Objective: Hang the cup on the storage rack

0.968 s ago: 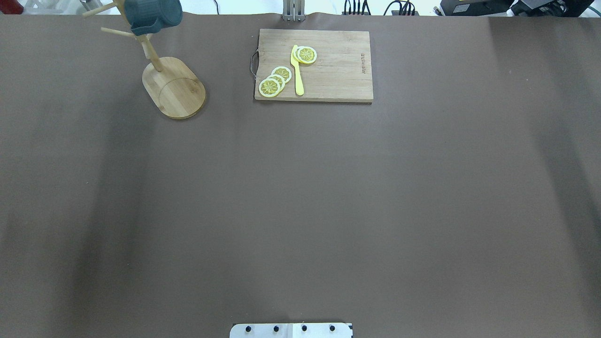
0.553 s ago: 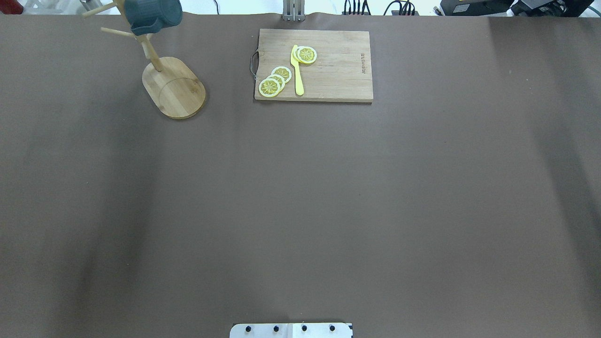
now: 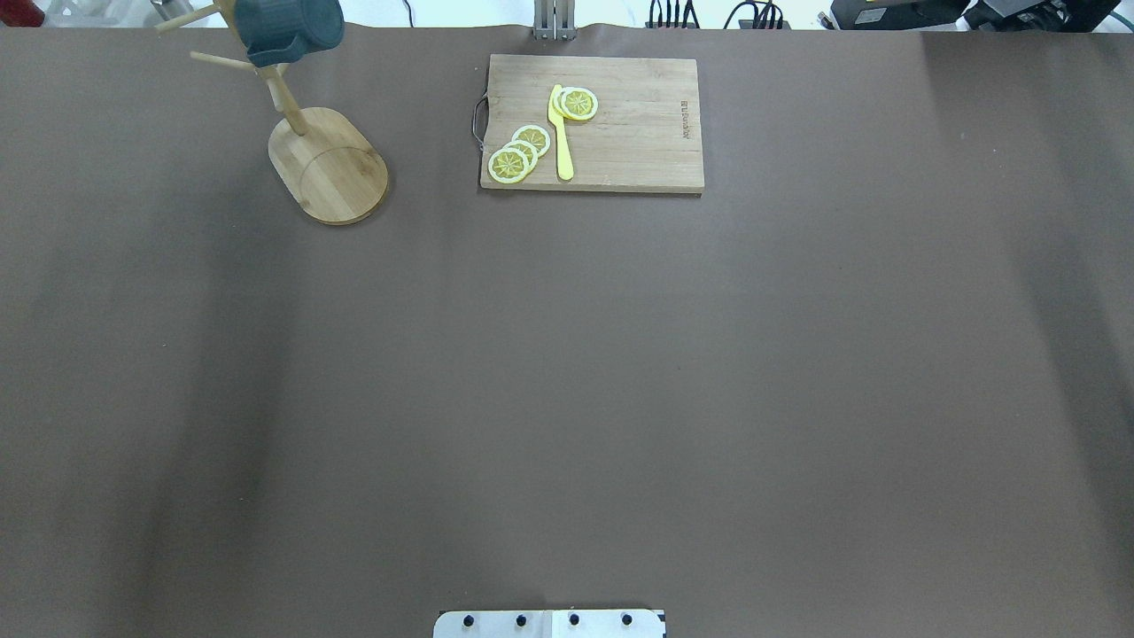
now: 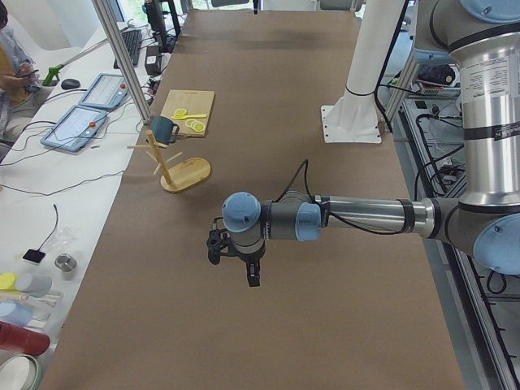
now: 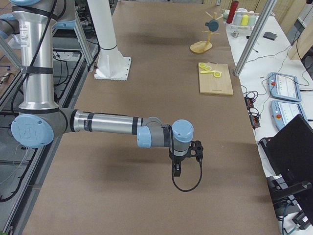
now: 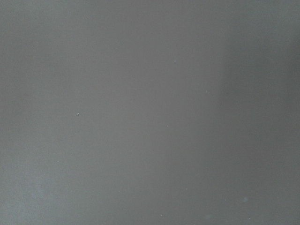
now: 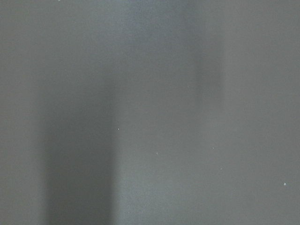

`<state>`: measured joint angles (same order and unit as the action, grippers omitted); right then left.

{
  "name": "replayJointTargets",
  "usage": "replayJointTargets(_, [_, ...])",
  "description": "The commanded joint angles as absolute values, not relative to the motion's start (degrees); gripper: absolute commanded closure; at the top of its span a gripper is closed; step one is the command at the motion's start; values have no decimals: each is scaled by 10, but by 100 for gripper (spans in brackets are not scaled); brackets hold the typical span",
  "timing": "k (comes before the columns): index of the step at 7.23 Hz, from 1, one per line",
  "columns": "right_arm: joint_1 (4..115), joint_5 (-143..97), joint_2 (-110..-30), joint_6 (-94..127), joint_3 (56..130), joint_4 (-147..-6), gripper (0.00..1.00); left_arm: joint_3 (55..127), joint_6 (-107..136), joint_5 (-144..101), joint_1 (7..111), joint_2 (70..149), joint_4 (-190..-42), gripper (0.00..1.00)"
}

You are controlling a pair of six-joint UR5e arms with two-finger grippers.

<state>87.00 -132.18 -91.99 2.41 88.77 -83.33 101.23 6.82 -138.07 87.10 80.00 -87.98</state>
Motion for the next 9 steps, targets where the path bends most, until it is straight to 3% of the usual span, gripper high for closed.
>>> replayJointTargets(1, [873, -1318, -921, 29, 884, -834, 0, 1013, 68, -1386, 880, 800, -889, 2])
replayJointTargets(9, [874, -1345, -881, 27, 903, -889, 0, 982, 69, -1358, 877, 819, -934, 2])
